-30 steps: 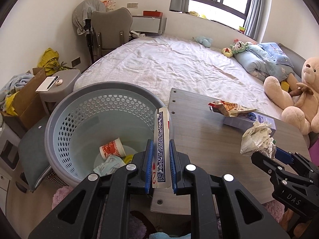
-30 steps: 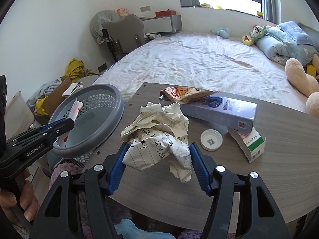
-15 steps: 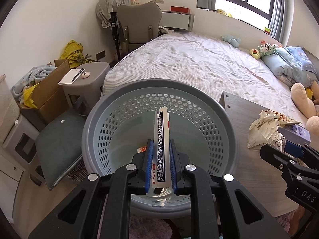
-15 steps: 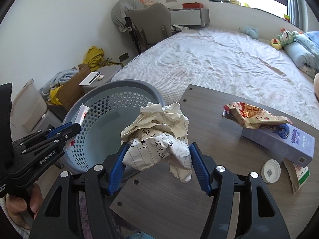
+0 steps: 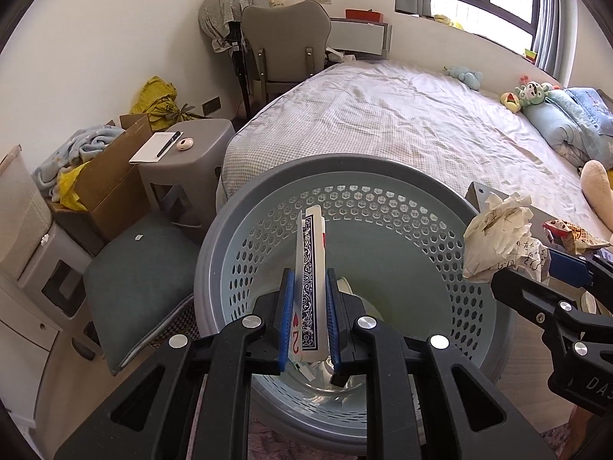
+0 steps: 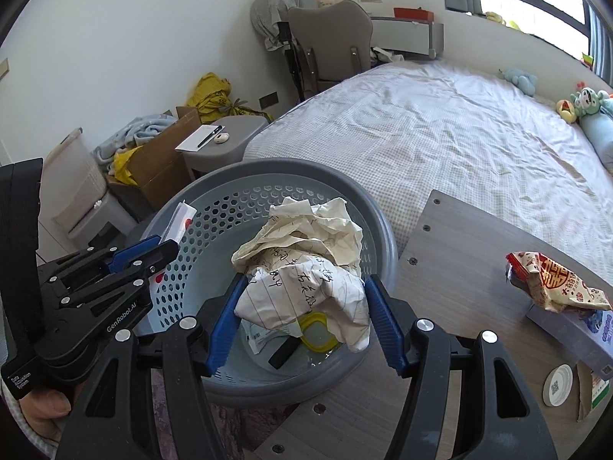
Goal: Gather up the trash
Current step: 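Carry the playing card and crumpled paper over the grey basket with both tools, then open both tools to drop the card and paper into the basket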
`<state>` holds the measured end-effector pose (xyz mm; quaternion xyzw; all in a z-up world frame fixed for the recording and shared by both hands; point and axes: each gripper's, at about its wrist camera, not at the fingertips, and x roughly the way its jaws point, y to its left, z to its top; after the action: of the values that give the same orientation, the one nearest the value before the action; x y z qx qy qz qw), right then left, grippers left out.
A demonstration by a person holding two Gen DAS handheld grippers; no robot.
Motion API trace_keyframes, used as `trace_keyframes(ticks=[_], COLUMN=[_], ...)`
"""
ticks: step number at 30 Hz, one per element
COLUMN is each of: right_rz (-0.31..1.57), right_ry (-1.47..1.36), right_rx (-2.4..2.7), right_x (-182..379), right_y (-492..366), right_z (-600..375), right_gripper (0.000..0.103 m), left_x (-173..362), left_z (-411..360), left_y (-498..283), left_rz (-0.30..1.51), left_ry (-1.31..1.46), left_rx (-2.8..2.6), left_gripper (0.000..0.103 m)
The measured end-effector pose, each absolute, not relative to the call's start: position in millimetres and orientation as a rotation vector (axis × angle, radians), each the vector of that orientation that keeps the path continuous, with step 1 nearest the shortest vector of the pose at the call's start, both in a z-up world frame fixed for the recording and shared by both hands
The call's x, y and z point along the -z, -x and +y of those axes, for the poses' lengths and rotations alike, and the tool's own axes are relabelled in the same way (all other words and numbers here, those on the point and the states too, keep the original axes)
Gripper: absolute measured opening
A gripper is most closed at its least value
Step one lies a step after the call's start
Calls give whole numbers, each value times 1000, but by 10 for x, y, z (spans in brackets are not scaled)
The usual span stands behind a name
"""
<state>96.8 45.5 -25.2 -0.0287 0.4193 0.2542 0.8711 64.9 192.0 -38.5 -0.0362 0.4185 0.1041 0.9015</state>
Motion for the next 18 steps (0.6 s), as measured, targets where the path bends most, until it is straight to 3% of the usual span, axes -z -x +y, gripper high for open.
trace_keyframes(ticks=[18], right_rz=[887], right_ry=[68], right_rx=[-533], right_x=[313], right_y=[-1004], right_z=[536], right_gripper=[65], left_x=[418], left_z=[1963], left_y=[-686], left_rz=[863], left_ry=[88], left_rx=[-214], left_gripper=[17])
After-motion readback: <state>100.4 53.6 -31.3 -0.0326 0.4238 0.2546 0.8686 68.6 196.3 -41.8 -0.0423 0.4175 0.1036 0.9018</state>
